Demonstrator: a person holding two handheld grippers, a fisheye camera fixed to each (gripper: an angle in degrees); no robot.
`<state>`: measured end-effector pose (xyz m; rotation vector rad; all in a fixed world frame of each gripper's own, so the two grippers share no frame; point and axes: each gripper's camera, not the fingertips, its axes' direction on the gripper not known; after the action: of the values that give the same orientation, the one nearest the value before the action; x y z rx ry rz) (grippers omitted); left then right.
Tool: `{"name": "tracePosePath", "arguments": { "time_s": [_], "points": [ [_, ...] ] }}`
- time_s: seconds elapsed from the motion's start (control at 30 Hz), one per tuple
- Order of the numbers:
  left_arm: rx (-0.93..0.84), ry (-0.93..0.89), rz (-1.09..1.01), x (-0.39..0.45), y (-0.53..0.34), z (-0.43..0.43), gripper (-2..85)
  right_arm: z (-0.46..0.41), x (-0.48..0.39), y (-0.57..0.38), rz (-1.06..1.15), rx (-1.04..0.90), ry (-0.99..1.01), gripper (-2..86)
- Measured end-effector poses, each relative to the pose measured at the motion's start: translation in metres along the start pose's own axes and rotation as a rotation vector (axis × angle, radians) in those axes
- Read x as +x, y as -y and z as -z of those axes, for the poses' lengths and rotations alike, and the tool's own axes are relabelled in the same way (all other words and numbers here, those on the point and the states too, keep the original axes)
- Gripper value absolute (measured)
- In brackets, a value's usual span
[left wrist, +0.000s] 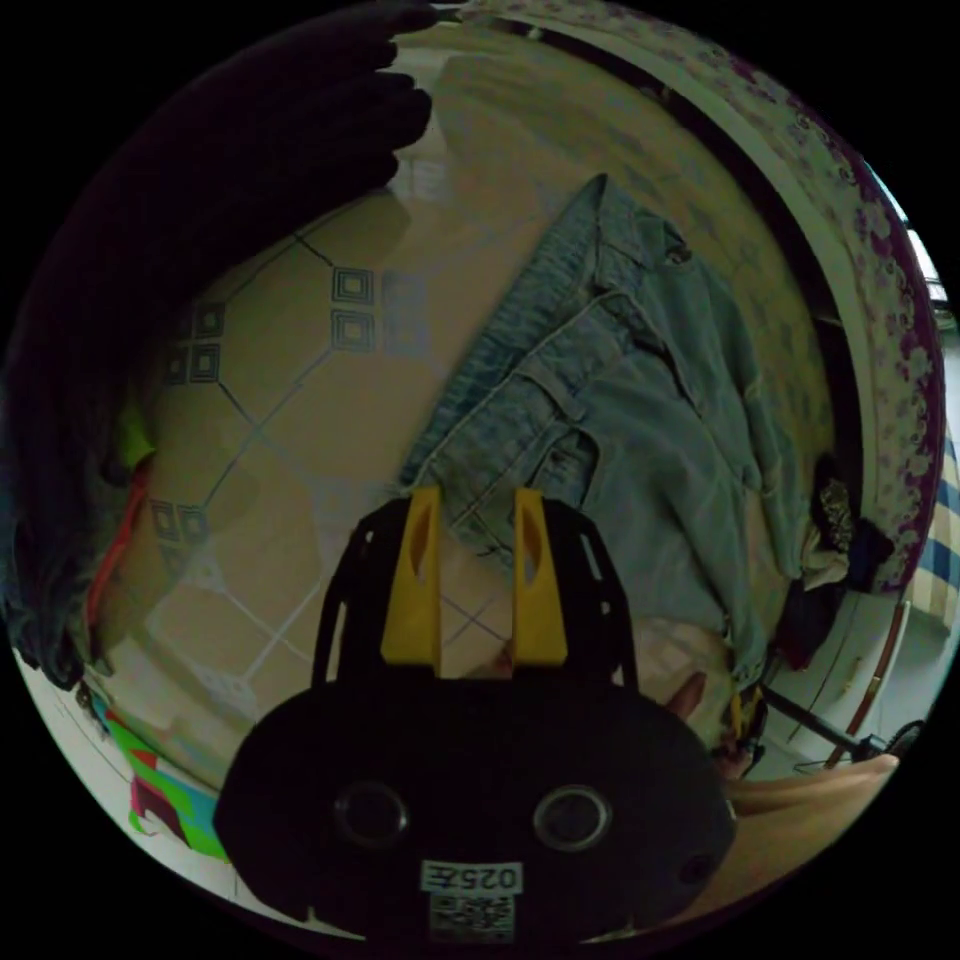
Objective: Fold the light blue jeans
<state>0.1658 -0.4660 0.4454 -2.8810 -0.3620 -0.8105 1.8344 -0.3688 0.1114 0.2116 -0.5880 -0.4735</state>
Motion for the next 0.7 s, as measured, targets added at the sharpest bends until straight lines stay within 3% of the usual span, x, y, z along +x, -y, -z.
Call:
{"name": "tracePosePath", "arguments": {
  "time_s": [0.1,0.23,0.5,0.7],
  "points": [
    [-0.015,0.062,-0.032,-0.008,-0.002,0.002,9.2,-0.017,0.009,0.011,0.002,-0.026,-0.015,13.0],
    [0.010,0.010,0.017,-0.038,-0.010,0.008,8.4,-0.022,0.019,0.010,-0.029,0.013,0.048,11.6],
    [0.102,-0.038,0.046,-0.090,-0.030,0.018,3.5,-0.013,0.041,-0.009,-0.084,0.077,0.121,0.6],
    [0.120,-0.155,0.093,-0.131,-0.034,0.044,0.7,0.032,-0.031,-0.015,-0.033,0.143,0.329,-0.4]
  ]
}}
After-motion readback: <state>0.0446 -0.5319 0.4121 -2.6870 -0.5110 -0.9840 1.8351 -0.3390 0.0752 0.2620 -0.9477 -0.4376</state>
